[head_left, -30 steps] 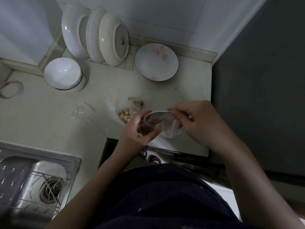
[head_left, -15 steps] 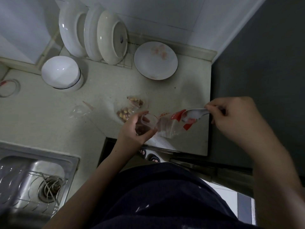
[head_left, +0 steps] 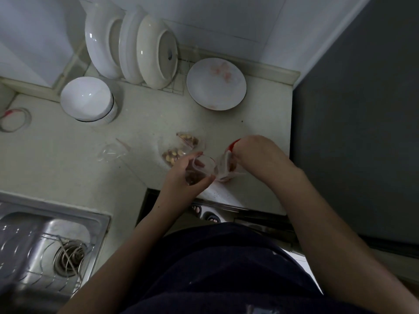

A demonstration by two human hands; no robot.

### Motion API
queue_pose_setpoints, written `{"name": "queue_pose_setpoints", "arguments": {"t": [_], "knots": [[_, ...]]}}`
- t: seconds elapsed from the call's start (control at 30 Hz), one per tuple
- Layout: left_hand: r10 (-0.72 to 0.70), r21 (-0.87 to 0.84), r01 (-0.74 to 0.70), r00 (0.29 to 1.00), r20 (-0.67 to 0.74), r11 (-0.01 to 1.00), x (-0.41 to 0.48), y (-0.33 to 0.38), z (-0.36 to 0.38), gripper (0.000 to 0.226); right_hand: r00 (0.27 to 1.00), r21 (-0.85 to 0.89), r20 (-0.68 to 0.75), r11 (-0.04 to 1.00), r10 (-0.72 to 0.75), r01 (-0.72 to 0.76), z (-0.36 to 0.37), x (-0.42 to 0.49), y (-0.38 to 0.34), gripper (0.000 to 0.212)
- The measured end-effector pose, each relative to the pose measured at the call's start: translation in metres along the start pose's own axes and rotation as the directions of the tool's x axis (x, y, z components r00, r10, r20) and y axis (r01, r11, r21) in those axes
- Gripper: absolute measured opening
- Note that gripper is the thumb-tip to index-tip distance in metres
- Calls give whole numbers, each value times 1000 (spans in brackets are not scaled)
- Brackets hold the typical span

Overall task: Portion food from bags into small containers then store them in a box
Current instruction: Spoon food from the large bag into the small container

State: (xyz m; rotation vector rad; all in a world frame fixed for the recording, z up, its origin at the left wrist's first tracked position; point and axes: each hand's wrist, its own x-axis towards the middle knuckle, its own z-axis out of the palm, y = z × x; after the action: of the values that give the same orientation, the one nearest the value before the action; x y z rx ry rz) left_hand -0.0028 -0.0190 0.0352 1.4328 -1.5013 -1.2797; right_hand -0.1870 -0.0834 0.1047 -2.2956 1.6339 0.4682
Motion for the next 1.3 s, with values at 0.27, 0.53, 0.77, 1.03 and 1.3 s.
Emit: {"name": "queue_pose_setpoints", "arguments": {"t": [0.27,0.53,0.77,1.03,1.3], "knots": [[-4,-45,2,999,-48,999,-2,0,-5,51,999,-78,-24,996,41,-43,38,24,-3,28],[0,-29,-2,999,-53,1000,-1,0,-10,54,963,236,167,940,211,-247,46,38,22,24],[-28,-19,27,999,-32,999,0,-7,-11,56,846,680,445,505,292,-532,43,28,60,21],[-54,72,48,995,80,996,7,-4,-6,41,901,883,422,180,103,-434,33,-2,63,12],[-133,66,125,983,130,990,10,-3,-2,37,948,928,305,192,94,-318,12,-22,56,18]]}}
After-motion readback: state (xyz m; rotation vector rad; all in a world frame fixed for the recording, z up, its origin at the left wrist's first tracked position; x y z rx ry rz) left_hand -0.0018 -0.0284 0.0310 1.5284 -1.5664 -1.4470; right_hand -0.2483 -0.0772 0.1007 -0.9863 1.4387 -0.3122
